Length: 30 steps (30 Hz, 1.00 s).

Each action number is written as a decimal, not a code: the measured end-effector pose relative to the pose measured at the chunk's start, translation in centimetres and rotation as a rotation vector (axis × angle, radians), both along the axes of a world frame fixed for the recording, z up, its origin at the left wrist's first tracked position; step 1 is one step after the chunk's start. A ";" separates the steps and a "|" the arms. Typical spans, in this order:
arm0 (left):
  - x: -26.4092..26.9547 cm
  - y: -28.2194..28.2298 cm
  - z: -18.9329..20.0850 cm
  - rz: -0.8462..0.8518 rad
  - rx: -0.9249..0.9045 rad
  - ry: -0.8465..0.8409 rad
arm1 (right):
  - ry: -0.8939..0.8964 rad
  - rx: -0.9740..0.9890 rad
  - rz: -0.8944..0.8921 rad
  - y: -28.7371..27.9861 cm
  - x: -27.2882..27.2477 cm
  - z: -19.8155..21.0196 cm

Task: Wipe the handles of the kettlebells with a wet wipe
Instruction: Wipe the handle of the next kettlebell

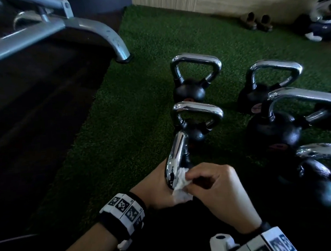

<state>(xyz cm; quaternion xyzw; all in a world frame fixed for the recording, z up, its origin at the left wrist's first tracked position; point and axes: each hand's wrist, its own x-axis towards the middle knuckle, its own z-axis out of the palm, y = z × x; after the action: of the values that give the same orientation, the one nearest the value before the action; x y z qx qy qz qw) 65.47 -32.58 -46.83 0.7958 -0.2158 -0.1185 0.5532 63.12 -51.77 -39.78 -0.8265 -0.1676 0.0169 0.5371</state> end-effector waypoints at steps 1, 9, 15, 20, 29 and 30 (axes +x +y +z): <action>-0.2 0.2 0.0 -0.013 -0.044 0.039 | -0.006 -0.030 0.020 0.0 -0.2 -0.5; -0.7 -0.1 1.2 -0.025 -0.062 0.116 | 0.004 -0.258 0.314 -0.6 2.7 -0.9; -1.0 -0.2 1.2 0.024 -0.010 0.073 | 0.233 -0.092 0.383 -1.1 3.1 -0.7; -1.0 -0.2 1.2 0.050 0.020 0.062 | 0.252 -0.073 0.378 -0.9 3.4 -0.6; -0.8 -0.7 0.7 0.046 0.079 0.032 | 0.643 0.597 0.046 0.2 2.0 -2.0; -0.7 -0.8 0.7 0.044 0.080 0.045 | 0.638 0.610 0.026 0.2 2.0 -2.1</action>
<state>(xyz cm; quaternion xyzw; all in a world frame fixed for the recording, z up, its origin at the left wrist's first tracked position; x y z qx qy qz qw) 64.75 -33.39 -46.16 0.8190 -0.1809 -0.1327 0.5281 65.16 -51.58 -41.92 -0.5813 -0.0009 0.2278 0.7812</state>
